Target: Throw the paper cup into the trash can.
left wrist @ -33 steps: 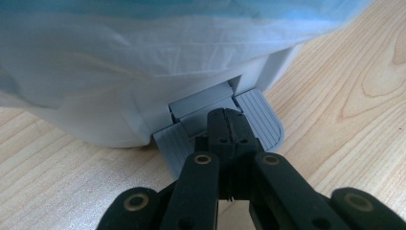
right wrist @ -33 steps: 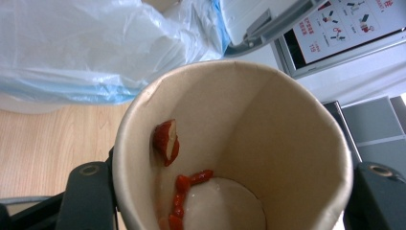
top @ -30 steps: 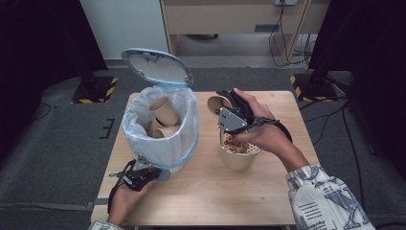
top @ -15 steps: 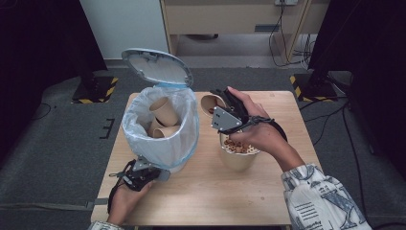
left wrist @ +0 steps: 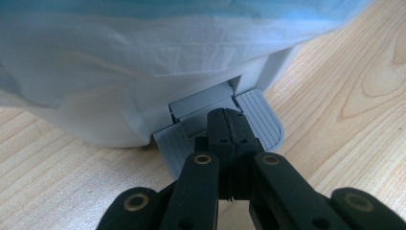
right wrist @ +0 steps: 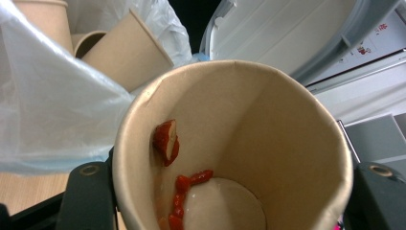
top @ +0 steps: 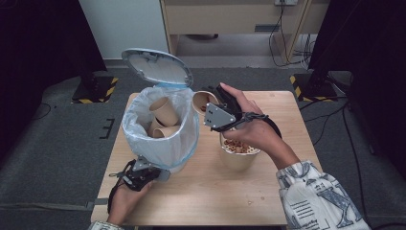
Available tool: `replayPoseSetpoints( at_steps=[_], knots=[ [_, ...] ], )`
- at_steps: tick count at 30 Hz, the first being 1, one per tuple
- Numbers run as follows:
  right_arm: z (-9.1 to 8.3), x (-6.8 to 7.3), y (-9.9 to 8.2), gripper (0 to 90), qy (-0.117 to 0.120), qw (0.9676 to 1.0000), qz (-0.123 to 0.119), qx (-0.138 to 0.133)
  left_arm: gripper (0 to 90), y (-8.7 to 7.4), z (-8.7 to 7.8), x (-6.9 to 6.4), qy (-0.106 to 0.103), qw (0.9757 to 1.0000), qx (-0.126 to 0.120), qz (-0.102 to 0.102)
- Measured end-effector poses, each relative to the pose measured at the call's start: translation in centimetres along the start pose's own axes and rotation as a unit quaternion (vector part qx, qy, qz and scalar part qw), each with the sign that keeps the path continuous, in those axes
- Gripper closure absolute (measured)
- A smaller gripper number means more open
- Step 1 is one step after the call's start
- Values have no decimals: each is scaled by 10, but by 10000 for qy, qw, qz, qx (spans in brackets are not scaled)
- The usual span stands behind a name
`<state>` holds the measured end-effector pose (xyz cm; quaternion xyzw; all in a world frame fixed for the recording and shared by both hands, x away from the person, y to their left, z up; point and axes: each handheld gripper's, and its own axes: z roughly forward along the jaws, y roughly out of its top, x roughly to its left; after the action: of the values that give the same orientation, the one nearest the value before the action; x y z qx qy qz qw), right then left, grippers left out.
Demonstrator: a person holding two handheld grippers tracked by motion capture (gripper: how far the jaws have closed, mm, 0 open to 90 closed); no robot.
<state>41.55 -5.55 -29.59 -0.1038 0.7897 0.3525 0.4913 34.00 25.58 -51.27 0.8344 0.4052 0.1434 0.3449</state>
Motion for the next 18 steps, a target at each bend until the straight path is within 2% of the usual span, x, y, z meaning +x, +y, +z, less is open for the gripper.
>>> replayPoseSetpoints(
  at_steps=[11,15,18],
  knots=[
    [11,-1,18,324,96,9998,96,-167,900,0,0,0,-1,10000,1,-2],
    [16,-3,25,324,130,9992,246,-273,899,0,0,0,-6,10000,4,-1],
    [19,-4,28,324,157,9981,465,-375,900,0,0,0,-2,10000,-1,2]
  ],
)
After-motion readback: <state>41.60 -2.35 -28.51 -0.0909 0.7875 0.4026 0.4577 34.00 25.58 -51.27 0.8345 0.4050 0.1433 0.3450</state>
